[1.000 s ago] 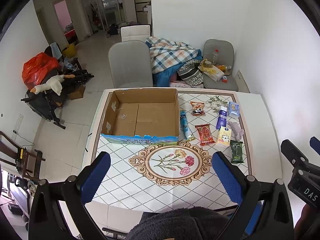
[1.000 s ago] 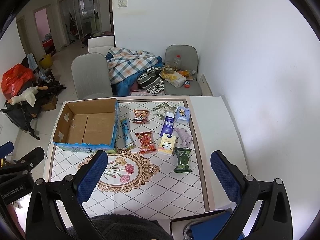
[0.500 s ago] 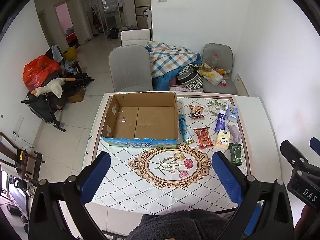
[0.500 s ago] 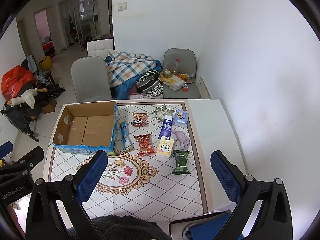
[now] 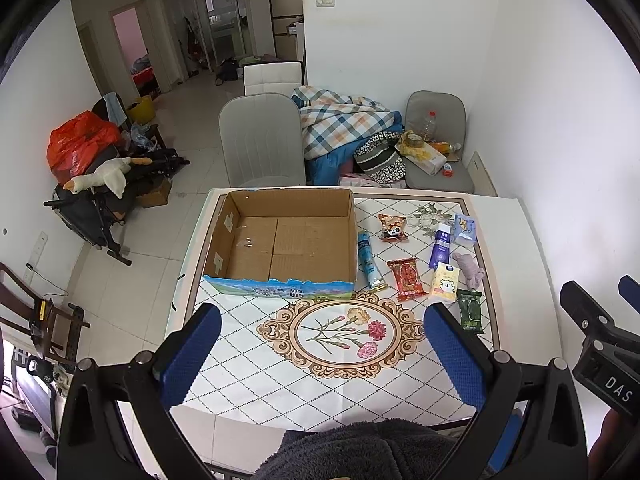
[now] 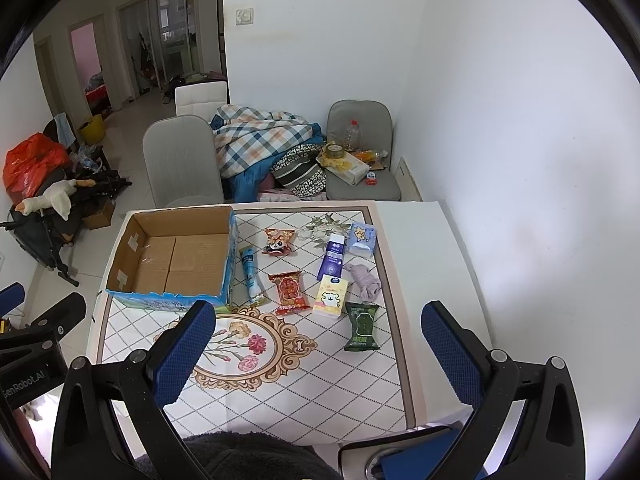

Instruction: Organize soft objects

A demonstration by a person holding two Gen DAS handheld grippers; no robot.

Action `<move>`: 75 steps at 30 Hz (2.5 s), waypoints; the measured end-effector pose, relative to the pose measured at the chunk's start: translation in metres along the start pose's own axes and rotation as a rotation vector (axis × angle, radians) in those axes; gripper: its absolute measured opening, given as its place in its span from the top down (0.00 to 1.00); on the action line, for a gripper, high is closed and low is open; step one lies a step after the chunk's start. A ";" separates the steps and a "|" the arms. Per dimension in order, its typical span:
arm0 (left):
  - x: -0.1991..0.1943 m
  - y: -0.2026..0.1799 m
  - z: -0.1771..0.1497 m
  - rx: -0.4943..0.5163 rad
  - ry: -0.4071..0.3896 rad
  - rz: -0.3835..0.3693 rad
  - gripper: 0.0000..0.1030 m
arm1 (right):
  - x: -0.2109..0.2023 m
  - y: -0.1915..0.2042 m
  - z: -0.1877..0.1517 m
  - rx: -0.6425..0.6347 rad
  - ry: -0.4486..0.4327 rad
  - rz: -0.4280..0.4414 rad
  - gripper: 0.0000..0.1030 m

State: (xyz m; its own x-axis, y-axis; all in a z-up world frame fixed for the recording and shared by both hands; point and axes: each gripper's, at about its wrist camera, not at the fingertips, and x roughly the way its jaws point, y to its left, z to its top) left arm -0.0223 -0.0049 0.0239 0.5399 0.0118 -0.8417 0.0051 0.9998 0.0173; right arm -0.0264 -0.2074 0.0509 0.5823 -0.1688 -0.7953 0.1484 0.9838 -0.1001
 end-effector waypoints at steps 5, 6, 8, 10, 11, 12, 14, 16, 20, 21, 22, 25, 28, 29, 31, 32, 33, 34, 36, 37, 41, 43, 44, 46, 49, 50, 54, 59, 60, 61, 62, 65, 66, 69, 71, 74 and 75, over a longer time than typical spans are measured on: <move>0.000 0.001 -0.001 -0.003 0.000 -0.002 0.00 | -0.001 0.001 -0.001 -0.004 0.001 0.001 0.00; 0.000 0.001 0.000 -0.003 0.000 -0.001 0.00 | -0.001 0.001 -0.002 -0.003 0.001 0.002 0.00; 0.000 0.001 -0.001 -0.004 0.000 -0.002 0.00 | 0.000 0.001 -0.002 -0.001 0.002 0.001 0.00; -0.001 0.001 0.000 -0.004 0.000 -0.001 0.00 | -0.001 0.002 -0.003 -0.002 0.001 0.004 0.00; 0.000 0.002 -0.001 -0.005 0.000 -0.001 0.00 | -0.001 0.001 -0.002 -0.004 0.001 0.005 0.00; -0.001 0.002 -0.001 -0.005 -0.001 -0.001 0.00 | -0.001 0.001 -0.002 -0.007 0.001 0.007 0.00; 0.001 0.002 0.000 -0.004 0.001 0.001 0.00 | -0.002 0.004 -0.003 -0.009 0.001 0.009 0.00; 0.001 0.003 -0.001 -0.008 0.002 -0.002 0.00 | -0.002 0.005 -0.003 -0.012 -0.001 0.014 0.00; 0.008 0.003 0.001 -0.015 0.014 -0.009 0.00 | 0.006 0.003 -0.003 -0.003 0.017 0.028 0.00; 0.014 0.002 0.003 -0.015 0.023 -0.010 0.00 | 0.009 0.001 -0.003 0.002 0.023 0.026 0.00; 0.021 0.000 0.005 -0.013 0.034 -0.015 0.00 | 0.015 -0.001 -0.003 0.007 0.029 0.022 0.00; 0.056 -0.007 0.012 -0.019 0.071 -0.025 0.00 | 0.041 -0.018 -0.002 0.043 0.069 0.008 0.00; 0.095 -0.020 0.020 -0.013 0.125 -0.049 0.00 | 0.082 -0.049 -0.001 0.100 0.129 -0.021 0.00; 0.109 -0.025 0.022 -0.005 0.148 -0.048 0.00 | 0.097 -0.059 -0.001 0.114 0.157 -0.035 0.00; 0.137 -0.039 0.028 0.010 0.188 -0.073 0.00 | 0.126 -0.077 -0.005 0.137 0.206 -0.056 0.00; 0.155 -0.048 0.030 0.024 0.214 -0.074 0.00 | 0.144 -0.088 -0.008 0.148 0.238 -0.072 0.00; 0.168 -0.056 0.032 0.035 0.243 -0.073 0.00 | 0.160 -0.097 -0.011 0.157 0.264 -0.078 0.00; 0.181 -0.063 0.034 0.043 0.264 -0.090 0.00 | 0.177 -0.107 -0.014 0.169 0.291 -0.084 0.00; 0.209 -0.081 0.037 0.068 0.308 -0.102 0.00 | 0.211 -0.124 -0.022 0.184 0.348 -0.100 0.00; 0.221 -0.089 0.038 0.080 0.328 -0.110 0.00 | 0.234 -0.134 -0.029 0.199 0.380 -0.100 0.00; 0.277 -0.127 0.038 0.138 0.395 -0.122 0.00 | 0.299 -0.155 -0.048 0.229 0.473 -0.109 0.00; 0.304 -0.141 0.036 0.154 0.435 -0.126 0.00 | 0.327 -0.160 -0.057 0.241 0.514 -0.097 0.00; 0.319 -0.147 0.034 0.158 0.459 -0.125 0.00 | 0.344 -0.162 -0.062 0.251 0.538 -0.085 0.00; 0.348 -0.157 0.030 0.157 0.505 -0.130 0.00 | 0.365 -0.160 -0.068 0.266 0.570 -0.050 0.00; 0.391 -0.171 0.023 0.140 0.586 -0.136 0.00 | 0.399 -0.148 -0.075 0.262 0.616 -0.013 0.00; 0.402 -0.174 0.021 0.133 0.611 -0.141 0.00 | 0.408 -0.143 -0.076 0.262 0.624 0.004 0.00; 0.449 -0.178 0.015 0.087 0.687 -0.130 0.05 | 0.451 -0.123 -0.075 0.277 0.655 0.086 0.00; 0.480 -0.161 0.020 0.012 0.738 -0.097 0.06 | 0.498 -0.104 -0.072 0.291 0.699 0.152 0.00; 0.484 -0.158 0.021 0.003 0.739 -0.088 0.06 | 0.506 -0.100 -0.071 0.301 0.714 0.173 0.01; 0.489 -0.155 0.023 -0.008 0.741 -0.082 0.06 | 0.515 -0.096 -0.071 0.311 0.723 0.194 0.02; 0.492 -0.153 0.025 -0.017 0.748 -0.087 0.06 | 0.521 -0.093 -0.070 0.315 0.726 0.201 0.04; 0.500 -0.152 0.026 -0.028 0.774 -0.107 0.06 | 0.545 -0.081 -0.072 0.301 0.757 0.187 0.19; 0.503 -0.155 0.025 -0.019 0.777 -0.110 0.06 | 0.551 -0.078 -0.073 0.299 0.769 0.196 0.23; 0.508 -0.166 0.021 0.006 0.801 -0.132 0.06 | 0.559 -0.074 -0.076 0.286 0.803 0.182 0.36; 0.516 -0.175 0.014 0.010 0.836 -0.167 0.06 | 0.557 -0.078 -0.076 0.262 0.813 0.139 0.36; 0.530 -0.184 0.000 0.010 0.889 -0.177 0.06 | 0.557 -0.089 -0.080 0.263 0.834 0.128 0.36; 0.535 -0.187 -0.006 0.012 0.904 -0.175 0.06 | 0.557 -0.090 -0.082 0.264 0.842 0.126 0.36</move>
State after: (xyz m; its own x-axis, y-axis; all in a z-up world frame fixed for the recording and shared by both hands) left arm 0.2611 -0.1852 -0.4329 -0.3325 -0.1281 -0.9344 0.0364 0.9883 -0.1484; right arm 0.2189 -0.3848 -0.4322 -0.1584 0.1419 -0.9771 0.3626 0.9288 0.0761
